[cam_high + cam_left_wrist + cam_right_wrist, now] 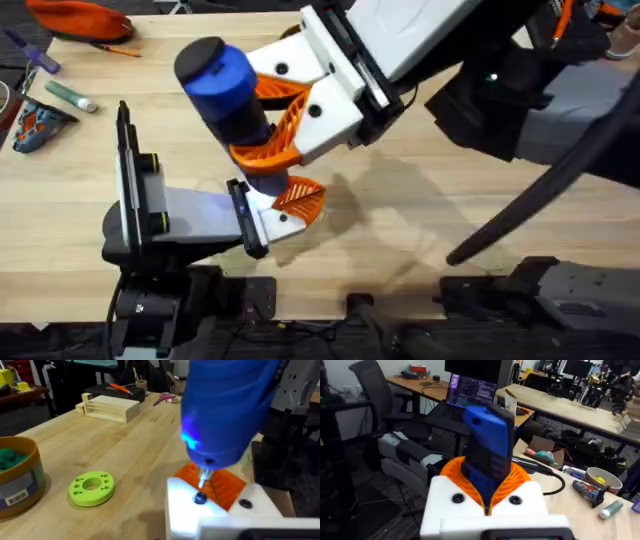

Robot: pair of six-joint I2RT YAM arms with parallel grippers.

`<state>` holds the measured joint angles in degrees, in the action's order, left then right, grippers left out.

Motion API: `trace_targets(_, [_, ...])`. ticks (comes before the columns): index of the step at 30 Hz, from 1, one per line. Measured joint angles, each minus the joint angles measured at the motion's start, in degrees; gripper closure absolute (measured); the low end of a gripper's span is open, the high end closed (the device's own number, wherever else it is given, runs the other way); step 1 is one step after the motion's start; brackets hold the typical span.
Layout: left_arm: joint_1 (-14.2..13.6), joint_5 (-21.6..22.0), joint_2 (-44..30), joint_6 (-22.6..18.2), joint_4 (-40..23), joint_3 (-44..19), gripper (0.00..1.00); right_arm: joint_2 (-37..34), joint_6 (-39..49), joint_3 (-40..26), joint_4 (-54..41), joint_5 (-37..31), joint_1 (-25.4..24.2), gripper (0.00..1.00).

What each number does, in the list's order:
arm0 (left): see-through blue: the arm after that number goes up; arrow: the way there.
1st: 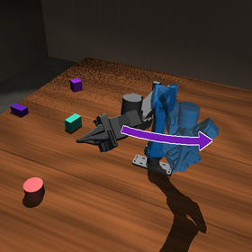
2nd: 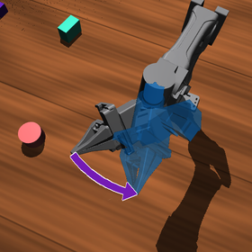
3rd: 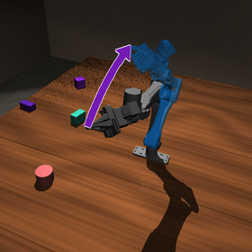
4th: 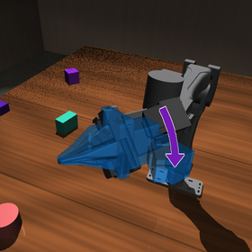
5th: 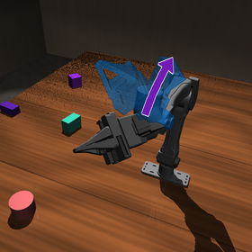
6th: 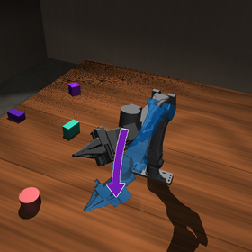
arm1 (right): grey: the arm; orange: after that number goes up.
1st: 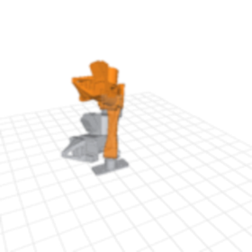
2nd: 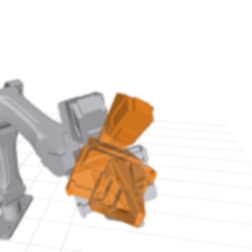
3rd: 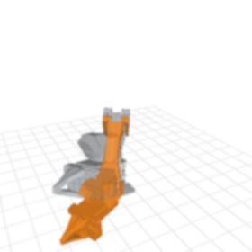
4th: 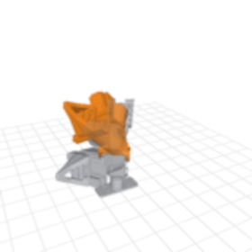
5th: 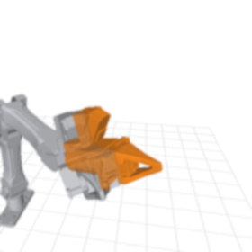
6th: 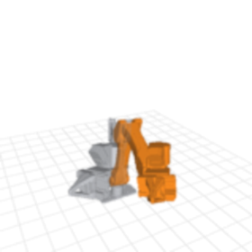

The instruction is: Pick up the gripper from the table and insert it into the empty holder that is missing its gripper. Then pick up a screw, insert it into the mounting hole, and use the screwdriver to tighten it. Finally, clean up the table by picking up the vegetable and placing it into the bucket.

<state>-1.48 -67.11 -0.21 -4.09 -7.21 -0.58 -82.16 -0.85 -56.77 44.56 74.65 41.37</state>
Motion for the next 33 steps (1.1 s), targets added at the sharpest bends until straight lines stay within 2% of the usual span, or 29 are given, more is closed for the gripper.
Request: trace_targets(33, [0.00, 0.00, 0.00, 0.00, 0.00, 0.00, 0.988, -0.03, 1.39, 0.00, 1.15, 0.00, 1.26, 0.979])
